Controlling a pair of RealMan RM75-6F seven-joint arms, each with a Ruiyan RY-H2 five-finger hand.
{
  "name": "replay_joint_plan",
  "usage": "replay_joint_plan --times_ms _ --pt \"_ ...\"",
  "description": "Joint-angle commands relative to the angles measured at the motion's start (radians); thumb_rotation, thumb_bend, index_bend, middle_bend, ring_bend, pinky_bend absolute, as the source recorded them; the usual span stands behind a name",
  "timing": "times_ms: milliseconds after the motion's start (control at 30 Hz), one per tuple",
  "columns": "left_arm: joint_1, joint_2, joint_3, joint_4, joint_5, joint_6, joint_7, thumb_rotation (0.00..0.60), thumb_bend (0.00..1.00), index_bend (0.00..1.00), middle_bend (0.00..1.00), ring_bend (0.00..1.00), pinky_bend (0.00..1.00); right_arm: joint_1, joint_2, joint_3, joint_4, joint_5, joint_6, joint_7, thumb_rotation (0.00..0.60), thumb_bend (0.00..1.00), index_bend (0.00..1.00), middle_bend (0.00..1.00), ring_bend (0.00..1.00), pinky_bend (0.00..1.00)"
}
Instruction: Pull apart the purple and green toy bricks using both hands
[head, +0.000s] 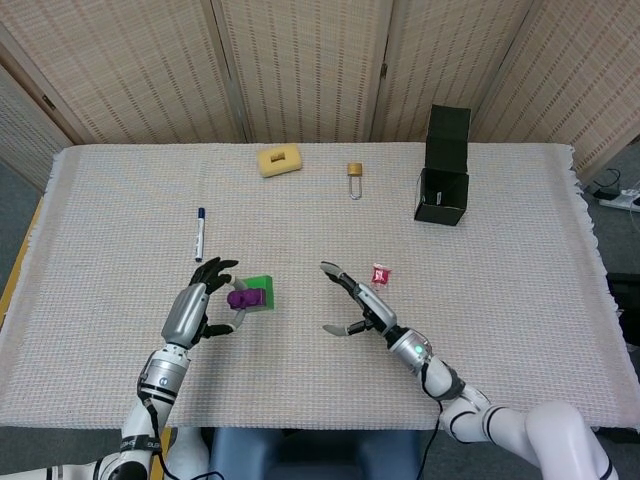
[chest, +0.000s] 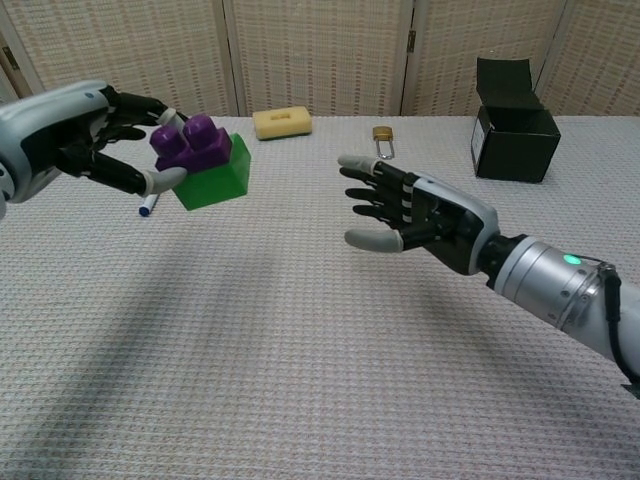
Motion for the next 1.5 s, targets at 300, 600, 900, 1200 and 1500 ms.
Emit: replay_joint_plan --times_ms 300,600,900,1200,1500 --pt "-0.017 -0.018 0.012 -0.003 0.002 0.002 0.000 0.600 0.69 0.81 0.20 0.00 0.00 0.066 -0.045 0.033 0.000 0.012 0.021 0.069 0.600 0.27 0.00 0.00 0.00 0.00" --pt "-0.033 -0.052 0.021 0.007 0.002 0.002 -0.006 0.600 0.69 0.81 0.21 0.00 0.00 0.090 -0.059 0.032 -0.016 0.023 0.019 0.078 0.600 0.27 0.00 0.00 0.00 0.00" --pt "-0.044 -0.078 0.033 0.007 0.000 0.013 0.020 0.600 0.69 0.81 0.21 0.00 0.00 0.091 -0.073 0.027 -0.019 0.035 0.029 0.069 0.600 0.27 0.04 0.00 0.00 0.00" --pt "-0.042 -0.094 0.036 0.005 0.013 0.040 0.027 0.600 0.69 0.81 0.21 0.00 0.00 0.096 -0.084 0.027 -0.005 0.047 0.024 0.076 0.600 0.27 0.29 0.00 0.00 0.00" --pt "-0.041 -0.094 0.053 -0.005 0.018 0.031 0.023 0.600 0.69 0.81 0.22 0.00 0.00 0.090 -0.100 0.042 0.005 0.068 0.034 0.060 0.600 0.27 0.42 0.01 0.04 0.00"
